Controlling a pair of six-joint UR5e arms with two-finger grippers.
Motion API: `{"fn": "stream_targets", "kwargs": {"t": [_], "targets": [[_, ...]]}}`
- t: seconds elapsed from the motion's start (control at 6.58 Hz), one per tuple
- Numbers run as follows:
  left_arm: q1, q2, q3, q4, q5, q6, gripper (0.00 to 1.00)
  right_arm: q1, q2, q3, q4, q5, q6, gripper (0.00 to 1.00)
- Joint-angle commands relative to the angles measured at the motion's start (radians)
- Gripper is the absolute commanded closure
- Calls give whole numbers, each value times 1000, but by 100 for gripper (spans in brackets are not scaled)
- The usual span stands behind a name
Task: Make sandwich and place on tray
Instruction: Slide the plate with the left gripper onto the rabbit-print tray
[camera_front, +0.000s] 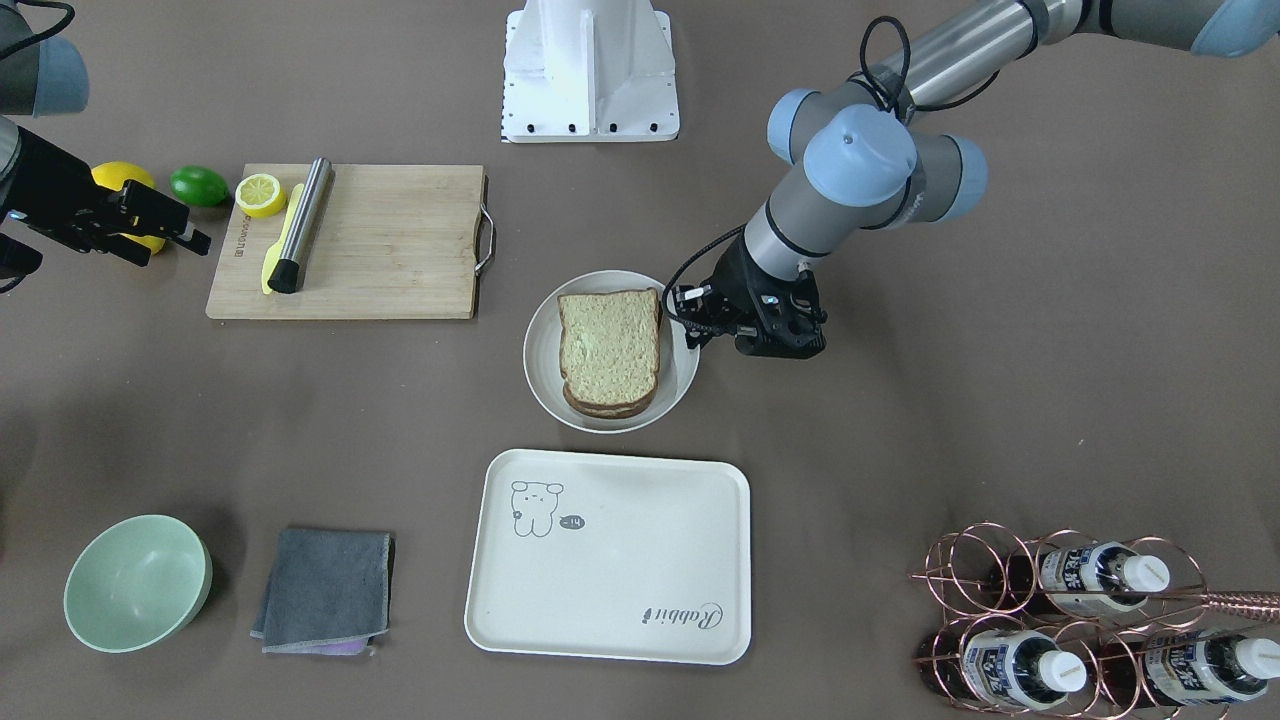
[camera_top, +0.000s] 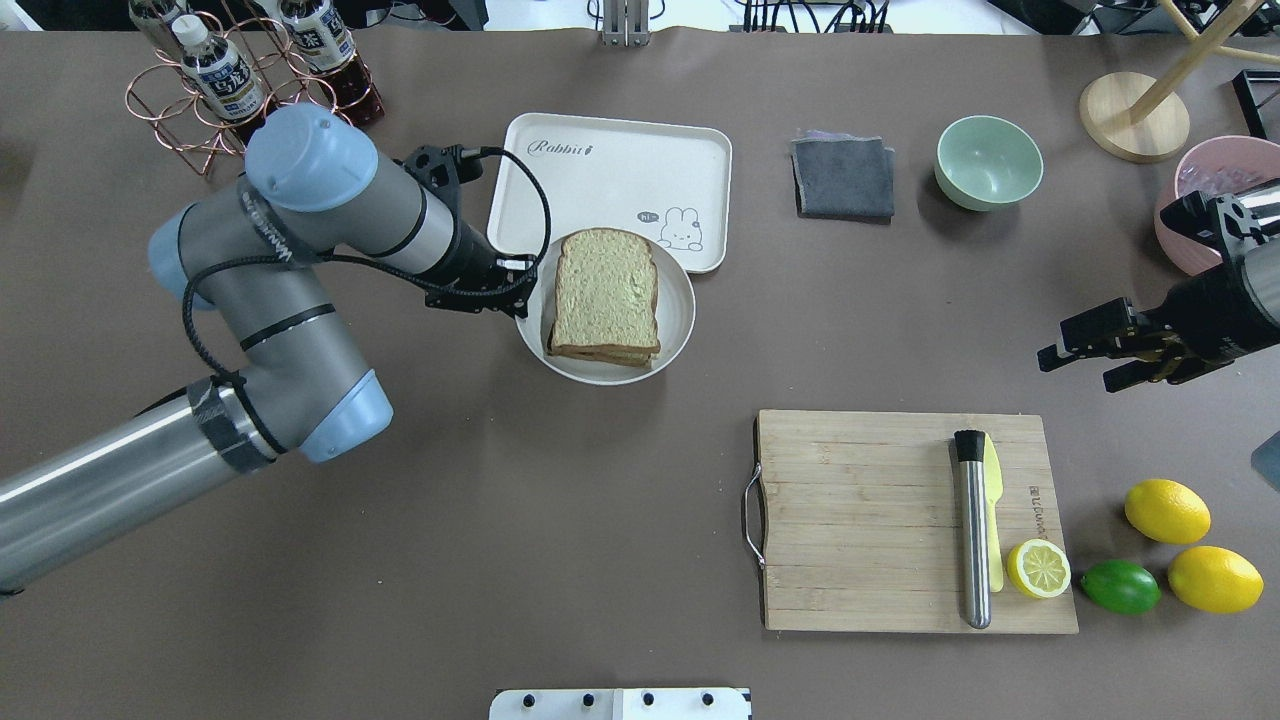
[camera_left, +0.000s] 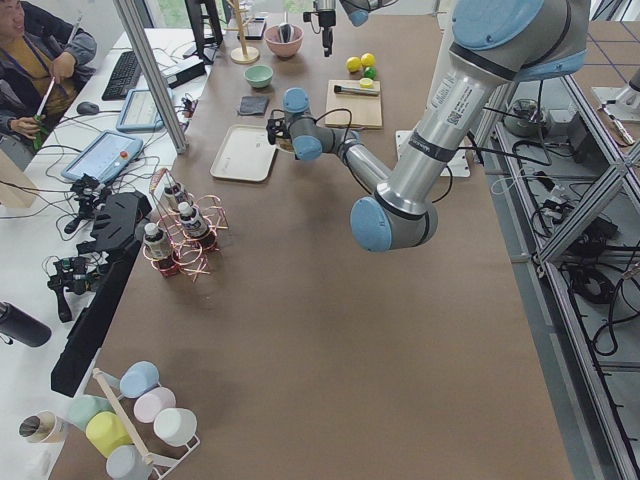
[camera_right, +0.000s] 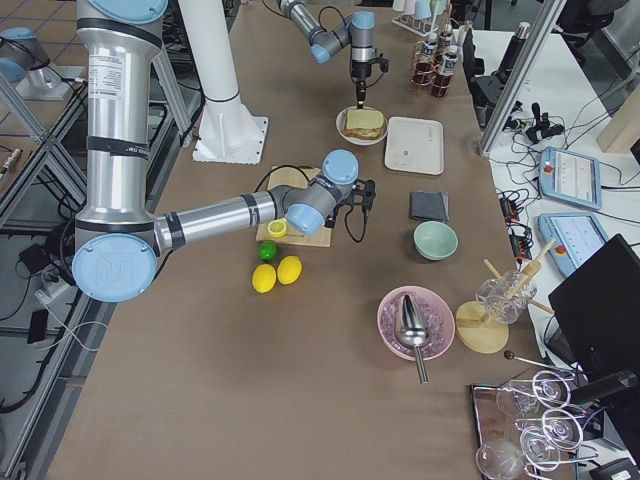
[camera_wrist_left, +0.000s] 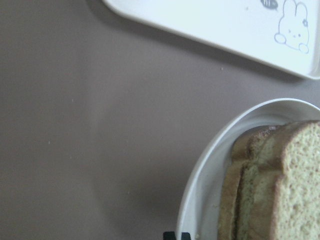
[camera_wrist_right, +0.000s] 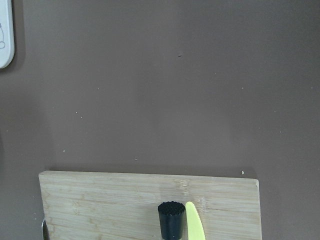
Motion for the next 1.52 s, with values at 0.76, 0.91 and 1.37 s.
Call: {"fn": "stream_targets", "kwargs": {"t": [0.76,0.91,1.37], "targets": [[-106,-371,712,-256,-8,43,100,-3,0,-1,-1,-15,0,0],[-108,-372,737,-280,-5,43,100,-3,3,-1,-1,-17,0,0],[-108,-384,746,-285,24,43,90,-9,9,-1,-1,-17,0,0]]}}
